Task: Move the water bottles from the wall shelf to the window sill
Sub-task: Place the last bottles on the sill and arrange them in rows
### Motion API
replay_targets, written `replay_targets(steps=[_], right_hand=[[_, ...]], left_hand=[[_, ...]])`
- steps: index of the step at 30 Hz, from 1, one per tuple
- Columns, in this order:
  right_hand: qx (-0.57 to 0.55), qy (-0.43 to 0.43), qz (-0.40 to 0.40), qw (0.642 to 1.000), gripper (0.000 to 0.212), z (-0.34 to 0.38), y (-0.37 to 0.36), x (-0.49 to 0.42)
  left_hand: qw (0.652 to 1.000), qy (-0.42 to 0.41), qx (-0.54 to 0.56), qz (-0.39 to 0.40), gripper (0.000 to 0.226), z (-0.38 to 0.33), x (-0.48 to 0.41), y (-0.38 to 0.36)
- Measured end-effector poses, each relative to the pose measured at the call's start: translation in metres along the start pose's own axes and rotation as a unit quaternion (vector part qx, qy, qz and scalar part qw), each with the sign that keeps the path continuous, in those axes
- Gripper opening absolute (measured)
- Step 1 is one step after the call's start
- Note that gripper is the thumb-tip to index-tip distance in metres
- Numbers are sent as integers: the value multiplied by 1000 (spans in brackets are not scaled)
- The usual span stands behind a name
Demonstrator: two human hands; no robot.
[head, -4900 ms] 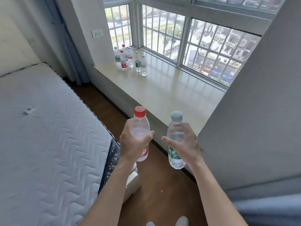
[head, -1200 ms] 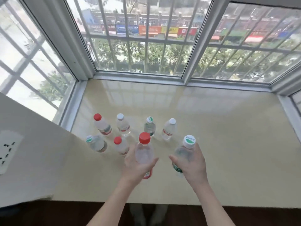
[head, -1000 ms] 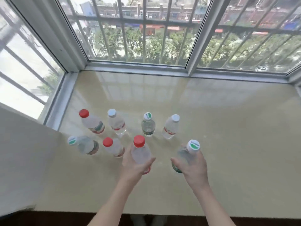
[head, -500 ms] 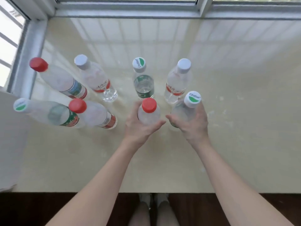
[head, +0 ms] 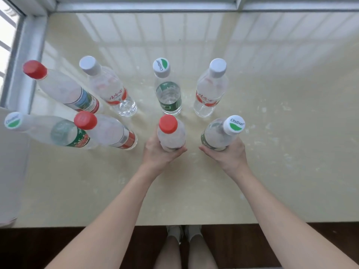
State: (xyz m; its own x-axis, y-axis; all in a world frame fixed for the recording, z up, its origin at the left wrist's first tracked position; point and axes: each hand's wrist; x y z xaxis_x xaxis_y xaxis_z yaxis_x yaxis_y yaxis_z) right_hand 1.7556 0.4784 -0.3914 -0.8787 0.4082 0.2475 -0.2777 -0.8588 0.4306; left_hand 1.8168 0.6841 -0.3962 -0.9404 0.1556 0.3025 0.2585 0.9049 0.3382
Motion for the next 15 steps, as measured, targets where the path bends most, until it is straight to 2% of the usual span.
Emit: replay_targets(steps=[6, 12, 15], right_hand=[[1, -48, 6, 999, 57, -15, -7, -5], [6, -47, 10, 999, 57, -14, -13, -9], [12, -46, 16, 999, 57, -14, -15, -10]], left_hand=[[998, 9, -55, 9, 69, 6, -3, -2], [998, 4, -58, -17, 61, 8, -3, -4], [998, 8, -56, -23, 66, 11, -2, -6]])
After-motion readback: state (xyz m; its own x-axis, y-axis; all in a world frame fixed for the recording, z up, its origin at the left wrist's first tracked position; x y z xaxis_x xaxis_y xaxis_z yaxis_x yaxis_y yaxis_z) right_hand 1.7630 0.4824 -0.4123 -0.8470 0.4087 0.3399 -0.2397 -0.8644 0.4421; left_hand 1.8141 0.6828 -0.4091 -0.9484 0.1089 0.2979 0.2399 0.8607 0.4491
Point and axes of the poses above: each hand's wrist, its own x-axis away from the middle knuckle, its own y-axis out of the back of the hand, z = x × y
